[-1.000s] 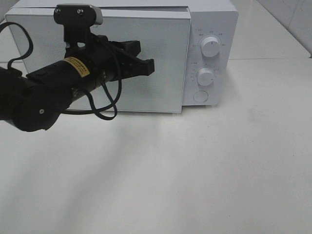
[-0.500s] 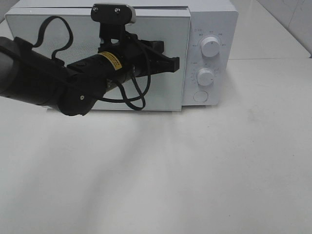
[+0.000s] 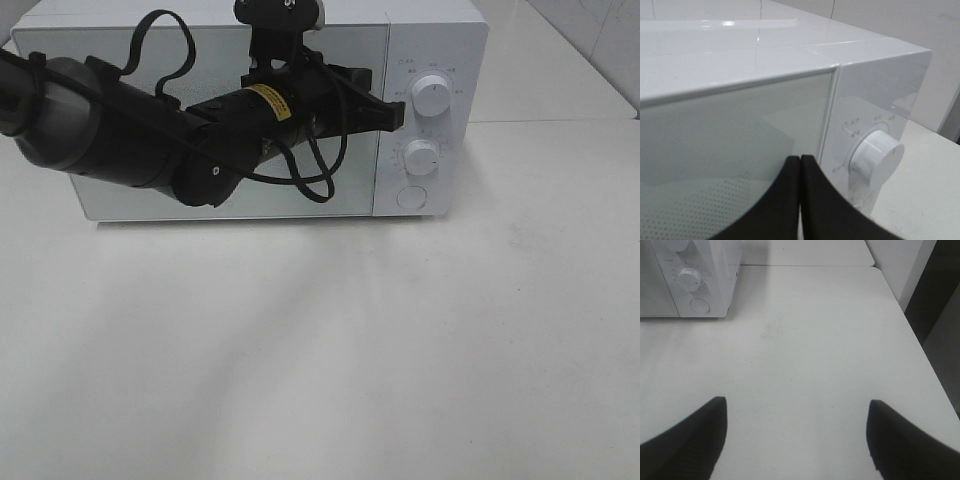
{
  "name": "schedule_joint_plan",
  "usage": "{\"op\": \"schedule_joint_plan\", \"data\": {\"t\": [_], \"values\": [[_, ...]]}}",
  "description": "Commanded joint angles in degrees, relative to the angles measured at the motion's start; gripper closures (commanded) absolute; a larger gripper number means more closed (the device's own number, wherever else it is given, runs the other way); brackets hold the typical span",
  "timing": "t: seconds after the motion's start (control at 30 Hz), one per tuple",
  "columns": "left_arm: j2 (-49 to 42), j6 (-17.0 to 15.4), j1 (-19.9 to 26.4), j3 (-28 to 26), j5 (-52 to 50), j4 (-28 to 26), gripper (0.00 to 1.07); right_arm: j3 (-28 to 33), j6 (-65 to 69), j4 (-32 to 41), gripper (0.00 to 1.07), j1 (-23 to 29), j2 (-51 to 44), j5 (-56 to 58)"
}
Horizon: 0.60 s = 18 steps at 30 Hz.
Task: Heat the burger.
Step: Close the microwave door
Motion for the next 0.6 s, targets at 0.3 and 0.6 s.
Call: {"op": "schedule_joint_plan", "data": {"t": [0.3, 0.6], "values": [[-1.03, -0.34, -0.11, -1.83, 2.86, 1.09, 1.07, 0.34, -0.46, 0.17, 0.31, -0.34, -1.55, -0.34], [-4.53, -0.4, -1.66, -0.34, 15.87, 3.32, 1.07, 0.34, -0.46, 0.17, 0.31, -0.34, -1.55, -0.34]]}}
